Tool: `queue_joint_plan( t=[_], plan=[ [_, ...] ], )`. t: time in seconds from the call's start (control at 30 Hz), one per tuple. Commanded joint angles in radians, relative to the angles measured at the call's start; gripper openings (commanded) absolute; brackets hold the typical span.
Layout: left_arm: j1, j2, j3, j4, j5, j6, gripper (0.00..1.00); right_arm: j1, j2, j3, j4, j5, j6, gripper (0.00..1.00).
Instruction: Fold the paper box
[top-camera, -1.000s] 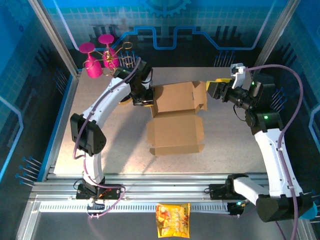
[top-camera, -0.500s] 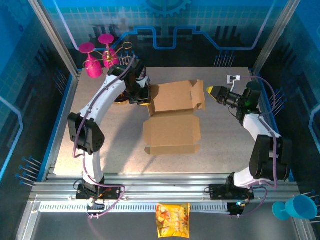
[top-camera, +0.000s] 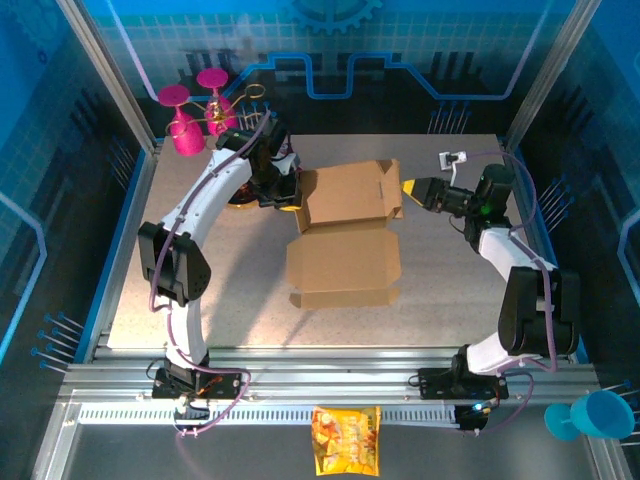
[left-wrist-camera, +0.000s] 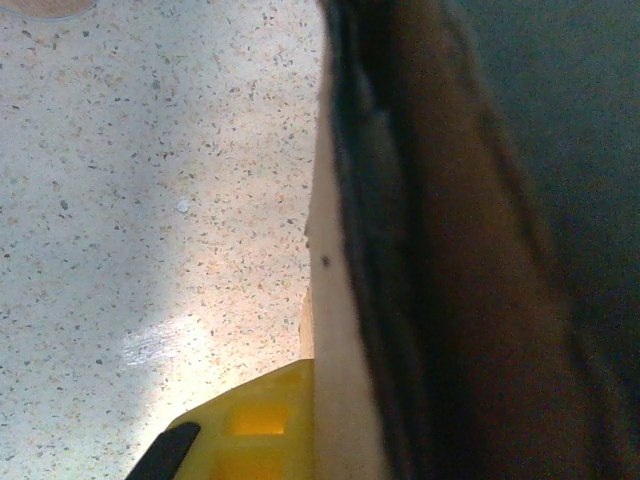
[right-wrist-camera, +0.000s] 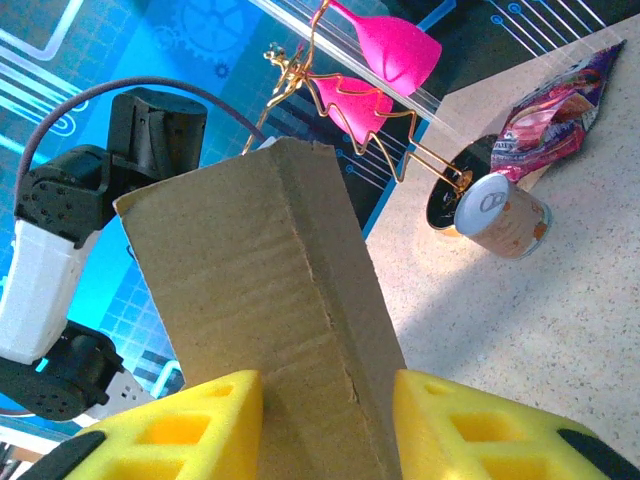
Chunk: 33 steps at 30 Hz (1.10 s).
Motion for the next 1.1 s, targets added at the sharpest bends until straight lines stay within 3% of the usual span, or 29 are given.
queue_joint_plan(
  t=[0.0, 0.2, 0.47, 0.73, 1.07],
  plan=[
    [0.003, -0.002, 0.039, -0.024, 0.032, 0.02, 0.0, 0.028, 0.015, 0.039, -0.051, -0.021, -0.066, 0.4],
    [0.003, -0.008, 0.037, -0.025, 0.03, 0.024, 0.0, 0.063, 0.006, 0.1, -0.26, 0.024, -0.228, 0.42],
    [0.003, -0.016, 0.041, -0.029, 0.027, 0.026, 0.0, 0.118, -0.039, 0.22, -0.658, 0.19, -0.536, 0.44],
    [0.003, -0.028, 0.04, -0.032, 0.018, 0.026, 0.0, 0.189, -0.058, 0.32, -0.867, 0.375, -0.711, 0.44],
    [-0.002, -0.042, 0.036, -0.032, 0.007, 0.014, 0.0, 0.304, -0.071, 0.395, -1.013, 0.725, -0.838, 0.47]
  ],
)
